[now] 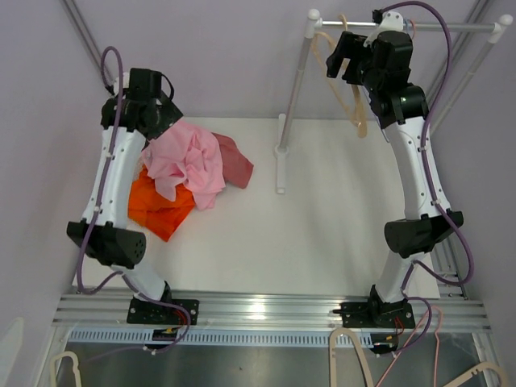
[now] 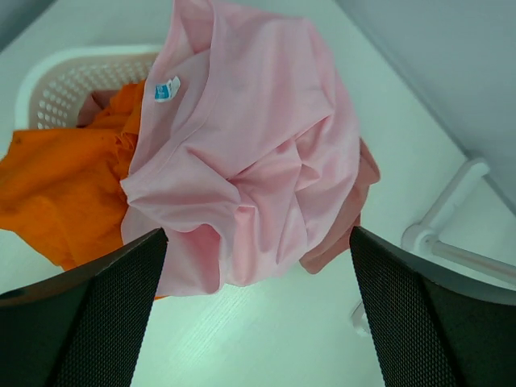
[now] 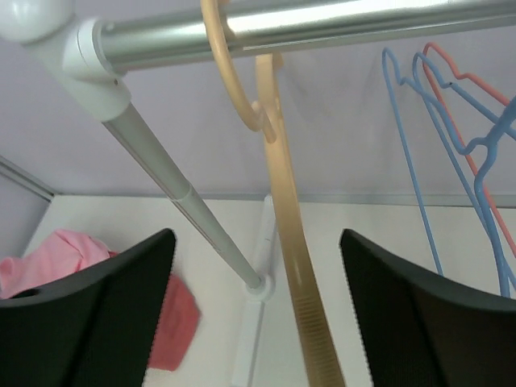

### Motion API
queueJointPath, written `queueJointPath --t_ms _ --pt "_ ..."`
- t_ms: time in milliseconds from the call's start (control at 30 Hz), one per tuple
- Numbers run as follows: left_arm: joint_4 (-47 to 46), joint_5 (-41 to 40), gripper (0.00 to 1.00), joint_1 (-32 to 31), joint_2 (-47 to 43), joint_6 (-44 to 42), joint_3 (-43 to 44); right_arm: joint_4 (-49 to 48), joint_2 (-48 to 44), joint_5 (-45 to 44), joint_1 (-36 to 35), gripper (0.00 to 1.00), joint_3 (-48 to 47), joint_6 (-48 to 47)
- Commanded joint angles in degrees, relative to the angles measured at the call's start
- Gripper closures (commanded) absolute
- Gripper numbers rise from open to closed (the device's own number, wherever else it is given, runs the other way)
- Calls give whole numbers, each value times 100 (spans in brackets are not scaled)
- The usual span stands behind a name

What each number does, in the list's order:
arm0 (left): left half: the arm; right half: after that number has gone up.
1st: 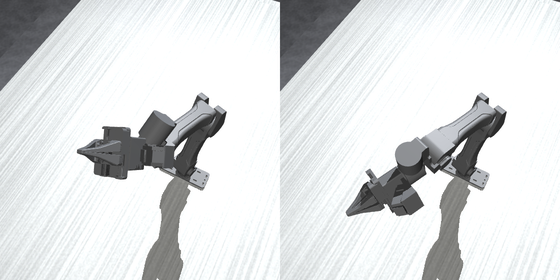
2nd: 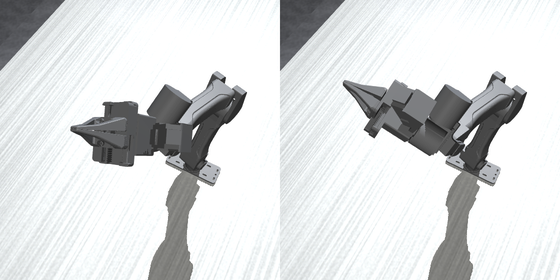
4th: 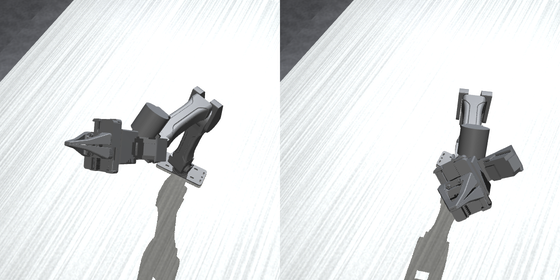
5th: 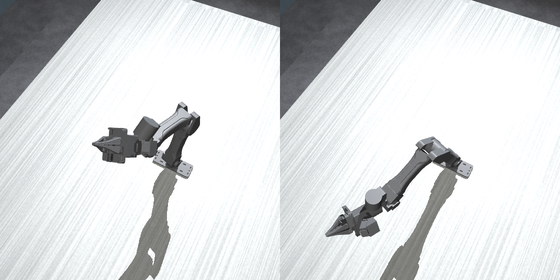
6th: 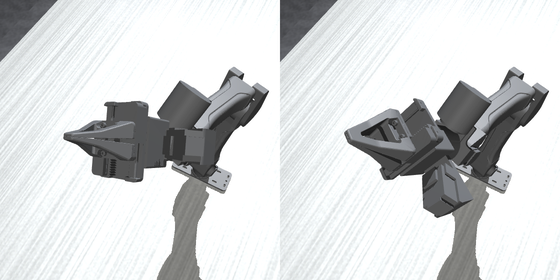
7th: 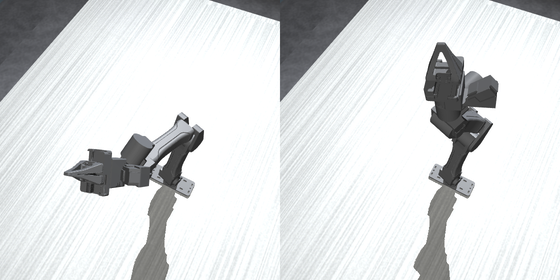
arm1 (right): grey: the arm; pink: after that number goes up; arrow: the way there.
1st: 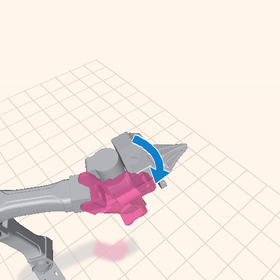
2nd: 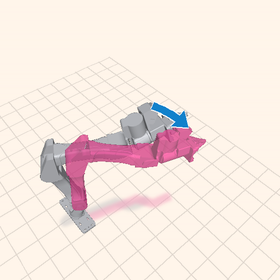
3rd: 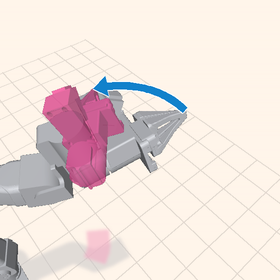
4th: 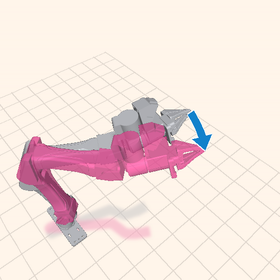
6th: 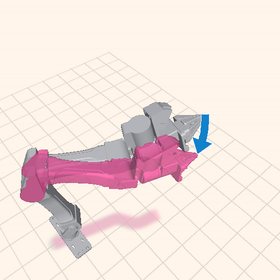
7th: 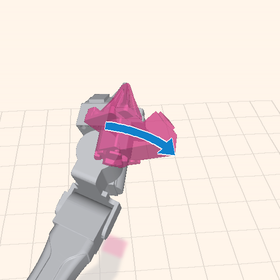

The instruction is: Remove the t-shirt from the hanger

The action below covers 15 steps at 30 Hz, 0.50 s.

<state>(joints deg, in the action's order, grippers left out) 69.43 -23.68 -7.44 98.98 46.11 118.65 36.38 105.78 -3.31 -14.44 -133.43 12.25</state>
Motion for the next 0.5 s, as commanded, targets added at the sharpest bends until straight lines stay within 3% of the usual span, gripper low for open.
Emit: queueJointPath --t_ms 0,33,133,233,300,367,400,467 --pt "-569 -427 1 -91 -896 -585 -323 -70 -189 -283 20 7 -263 -170" --pt "-710 -427 1 -91 -1046 -681 -508 -61 -232 -389 20 1 -237 -179" --pt "-1010 -453 0 -99 -1565 -778 -877 -35 -522 -652 -15 1 -114 -214" --pt "-1588 -86 0 -152 -2223 -1225 -1474 -280 -1241 -1012 -138 1 657 -276" --pt "-2545 693 0 -231 -2723 -1681 -2752 -675 -2055 -1075 -305 0 1746 -241" --pt "-3588 1170 1 -319 -3637 -1728 -3477 -1017 -2656 -1075 -602 1 2607 -267" --pt "-3873 1434 1 -345 -3936 -1780 -4490 -1350 -2928 -1084 -743 1 3455 -284" --pt "-4374 2007 0 -520 -4710 -1851 -5016 -1720 -3693 -945 -1024 0 4233 -398"
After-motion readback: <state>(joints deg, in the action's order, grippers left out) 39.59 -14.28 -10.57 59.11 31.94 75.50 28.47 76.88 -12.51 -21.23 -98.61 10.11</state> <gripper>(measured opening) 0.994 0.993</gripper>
